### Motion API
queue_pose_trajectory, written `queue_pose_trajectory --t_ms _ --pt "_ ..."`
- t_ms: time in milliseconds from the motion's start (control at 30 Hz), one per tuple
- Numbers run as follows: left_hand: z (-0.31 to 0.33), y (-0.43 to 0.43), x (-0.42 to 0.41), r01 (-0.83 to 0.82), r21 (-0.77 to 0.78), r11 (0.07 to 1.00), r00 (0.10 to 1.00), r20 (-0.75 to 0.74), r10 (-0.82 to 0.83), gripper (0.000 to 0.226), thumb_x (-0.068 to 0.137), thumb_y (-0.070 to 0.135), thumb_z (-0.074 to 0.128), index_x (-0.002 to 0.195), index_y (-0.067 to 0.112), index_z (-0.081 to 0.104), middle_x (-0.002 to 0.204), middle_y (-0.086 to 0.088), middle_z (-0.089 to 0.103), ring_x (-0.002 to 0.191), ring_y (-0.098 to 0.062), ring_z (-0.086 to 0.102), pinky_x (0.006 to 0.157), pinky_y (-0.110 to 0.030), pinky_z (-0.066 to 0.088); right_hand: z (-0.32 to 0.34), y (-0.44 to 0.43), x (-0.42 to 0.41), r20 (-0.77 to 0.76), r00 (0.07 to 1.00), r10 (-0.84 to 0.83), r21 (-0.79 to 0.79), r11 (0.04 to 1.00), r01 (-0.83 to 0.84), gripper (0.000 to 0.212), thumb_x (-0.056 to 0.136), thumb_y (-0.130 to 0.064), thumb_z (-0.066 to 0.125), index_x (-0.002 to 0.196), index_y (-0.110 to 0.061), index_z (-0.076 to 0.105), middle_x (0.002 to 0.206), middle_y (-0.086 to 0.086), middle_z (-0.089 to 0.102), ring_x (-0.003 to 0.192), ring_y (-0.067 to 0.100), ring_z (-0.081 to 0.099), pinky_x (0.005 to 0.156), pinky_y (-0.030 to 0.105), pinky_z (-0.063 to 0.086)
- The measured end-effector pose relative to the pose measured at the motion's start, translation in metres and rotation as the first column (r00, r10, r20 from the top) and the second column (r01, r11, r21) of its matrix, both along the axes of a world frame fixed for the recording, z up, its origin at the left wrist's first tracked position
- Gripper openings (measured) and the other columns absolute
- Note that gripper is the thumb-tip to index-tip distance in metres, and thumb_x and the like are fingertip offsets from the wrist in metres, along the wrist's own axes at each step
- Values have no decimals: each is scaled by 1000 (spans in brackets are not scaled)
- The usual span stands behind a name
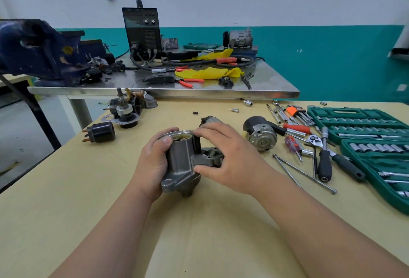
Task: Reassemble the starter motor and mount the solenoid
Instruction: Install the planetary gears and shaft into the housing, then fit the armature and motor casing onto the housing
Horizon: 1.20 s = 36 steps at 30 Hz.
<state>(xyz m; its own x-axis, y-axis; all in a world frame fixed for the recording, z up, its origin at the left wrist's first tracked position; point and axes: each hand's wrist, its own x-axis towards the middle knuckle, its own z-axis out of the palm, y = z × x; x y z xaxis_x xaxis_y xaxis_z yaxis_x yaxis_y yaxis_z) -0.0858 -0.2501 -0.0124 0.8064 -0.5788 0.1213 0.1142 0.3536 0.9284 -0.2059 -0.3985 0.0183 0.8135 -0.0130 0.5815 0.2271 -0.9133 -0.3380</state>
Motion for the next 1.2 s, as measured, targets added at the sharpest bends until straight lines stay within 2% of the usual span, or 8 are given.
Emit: queue_pose_trajectory --t_ms 167,267,333,433,600,900,1067,1200 --pt "4 0 -5 -28 28 999 998 52 26 48 59 45 70 102 23 68 112 -24 66 97 -45 63 87 -64 47 6 -14 -6 -185 980 69 201 979 -31 77 70 -63 62 138 -40 35 132 -28 38 122 -13 34 100 23 35" --pt "5 0 -10 -69 70 995 984 168 57 45 57 46 65 99 30 70 107 -16 71 90 -34 68 76 -49 55 13 -61 0 -39 959 -282 573 780 253 72 75 -67 48 140 -36 35 134 -23 43 121 -7 42 97 30 40" --pt "5 -2 -15 -112 104 988 956 281 79 49 57 47 65 103 31 68 102 -3 73 92 -25 69 70 -37 56 7 -94 6 -198 797 -570 504 639 582 75 83 -59 51 145 -23 29 148 -1 36 133 18 38 103 44 37" --pt "2 -7 -24 -177 96 980 908 399 125 54 56 47 66 107 31 64 97 10 73 89 -8 68 68 -18 52 -24 -113 15 -501 648 -574 232 632 739 88 81 -60 59 147 -20 18 150 11 31 130 33 41 101 48 40" --pt "2 -10 -27 -201 81 976 899 411 151 55 55 46 66 107 30 63 96 13 72 88 -4 68 67 -14 51 -38 -113 25 -400 650 -645 256 603 756 91 65 -65 69 138 -26 30 130 5 52 110 28 56 81 38 47" --pt "3 -9 -26 -205 114 972 887 441 135 53 57 46 65 108 33 62 100 12 72 91 -6 68 70 -16 51 -24 -116 -3 -67 927 -369 986 117 117 14 89 -37 53 97 -33 63 101 7 69 87 22 68 71 44 58" --pt "6 -6 -31 -191 135 972 878 467 108 59 54 45 69 111 34 59 99 17 70 92 -2 66 71 -12 49 -10 -81 3 -39 995 -92 973 -231 16 38 89 -49 46 80 -24 73 80 10 73 54 32 65 52 42 55" --pt "8 -4 -36 -171 188 967 854 518 50 73 49 44 77 118 33 55 102 21 68 97 1 65 76 -9 47 1 -62 10 11 999 42 990 -139 -5 38 85 -51 47 81 -25 75 86 7 73 67 30 69 62 42 56"
